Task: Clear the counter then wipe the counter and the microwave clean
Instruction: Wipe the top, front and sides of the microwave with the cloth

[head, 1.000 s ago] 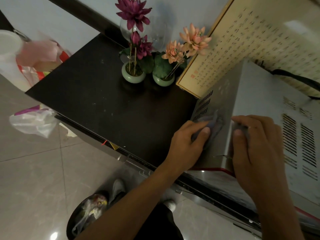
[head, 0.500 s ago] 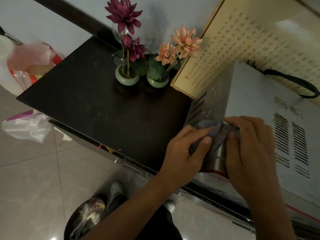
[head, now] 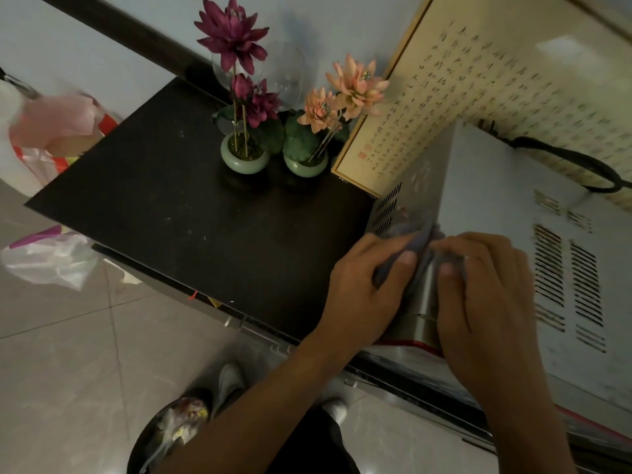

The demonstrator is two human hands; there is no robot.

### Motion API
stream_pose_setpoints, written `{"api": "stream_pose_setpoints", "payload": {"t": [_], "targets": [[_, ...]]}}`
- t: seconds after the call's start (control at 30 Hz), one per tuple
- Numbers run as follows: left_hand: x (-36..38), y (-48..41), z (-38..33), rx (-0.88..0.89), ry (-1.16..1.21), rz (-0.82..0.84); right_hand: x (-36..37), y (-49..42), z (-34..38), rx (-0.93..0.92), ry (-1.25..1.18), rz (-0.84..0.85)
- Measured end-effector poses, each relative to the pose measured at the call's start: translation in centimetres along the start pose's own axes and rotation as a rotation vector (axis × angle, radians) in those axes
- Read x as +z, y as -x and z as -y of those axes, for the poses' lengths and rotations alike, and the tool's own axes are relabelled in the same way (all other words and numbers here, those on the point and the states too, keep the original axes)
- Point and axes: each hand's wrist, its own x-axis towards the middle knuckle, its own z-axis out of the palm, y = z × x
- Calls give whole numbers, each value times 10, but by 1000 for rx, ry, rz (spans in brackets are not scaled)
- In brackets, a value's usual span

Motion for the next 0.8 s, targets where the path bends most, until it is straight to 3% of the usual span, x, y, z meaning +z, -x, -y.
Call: {"api": "stream_pose_setpoints", "payload": {"t": [0.07,0.2,0.5,0.67,0.8], "targets": [[-6,23,19,-20,-13,20,0,1,1,-13,4,-4],[-16,48,52,-270,-126,23,1,1,0,12,14,-6],[4,-50,22,-316,-194,70,-2,0,2,14,19,18],[-3,-23,26,-195,-96,83,-3,-1,4,16,8,13],[-11,4,55,-365,-93,116,-2,-3,4,12,-6,3]]}}
